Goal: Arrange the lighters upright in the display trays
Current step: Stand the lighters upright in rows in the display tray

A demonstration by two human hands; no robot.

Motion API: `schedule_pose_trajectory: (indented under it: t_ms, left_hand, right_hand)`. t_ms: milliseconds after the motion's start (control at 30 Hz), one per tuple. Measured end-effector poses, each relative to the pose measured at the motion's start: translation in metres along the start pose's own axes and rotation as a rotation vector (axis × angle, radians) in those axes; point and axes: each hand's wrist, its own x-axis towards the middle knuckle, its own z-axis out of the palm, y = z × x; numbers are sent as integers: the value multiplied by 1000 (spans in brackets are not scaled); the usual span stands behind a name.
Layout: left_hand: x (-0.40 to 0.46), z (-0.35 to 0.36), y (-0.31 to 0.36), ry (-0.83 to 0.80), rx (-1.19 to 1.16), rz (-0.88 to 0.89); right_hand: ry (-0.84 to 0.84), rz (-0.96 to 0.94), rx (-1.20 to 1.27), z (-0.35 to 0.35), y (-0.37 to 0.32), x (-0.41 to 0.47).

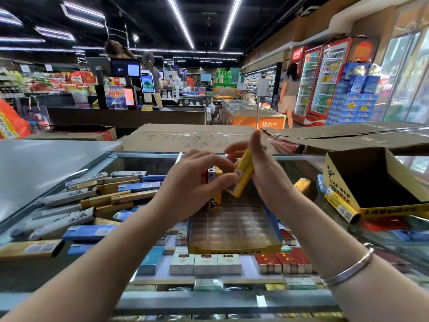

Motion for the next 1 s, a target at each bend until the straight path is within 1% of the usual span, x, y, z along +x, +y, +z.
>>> schedule_pose_trajectory:
  t_ms: [33,100,200,300,367,433,533,633,667,700,767,867,933,1000]
  left_hand:
    - [-1,1,2,-15,-57,-8]
    - [-1,3,5,-34,-139,-20]
    - [-2,5,5,-63,-233,-30]
    - [-1,4,2,-99,-305,-64]
    - [-2,4,1,-116,-311,-84]
    - [-3,6,3,-117,-286,-64]
    - [-3,7,4,-101,-254,-49]
    - [-3,5,4,-122,-249,-88]
    - [-3,4,4,-135,-248,-92]
    - [-2,3,4,-140,-247,-92]
    - [-1,-1,3,-119,-231,-77]
    - [1,-9,-2,-89,-186,-65]
    - [2,-13,-6,-104,-167,-85]
    - [2,-15,-7,-129,-89,-84]
  right_hand:
    - [-59,-3,-2,3,1,-2]
    - [-122,-19,12,7,2,-4]
    - [-143,-35,-12,10,3,-3]
    - [-152,-14,-157,10,2,-3]
    - [-157,-24,-196,10,3,-3]
    - [-136,-64,-236,12,4,-4]
    - [-89,-30,-215,16,6,-5]
    - [-94,-18,-376,13,9,-4]
    - [-93,-20,-380,10,8,-3]
    - [-69,-26,-372,6,7,-2]
    - [64,-35,-396,-7,5,4]
    - [240,69,-353,-28,7,11]
    - [255,171,-352,-36,12,14]
    - [212,239,-343,-38,18,14]
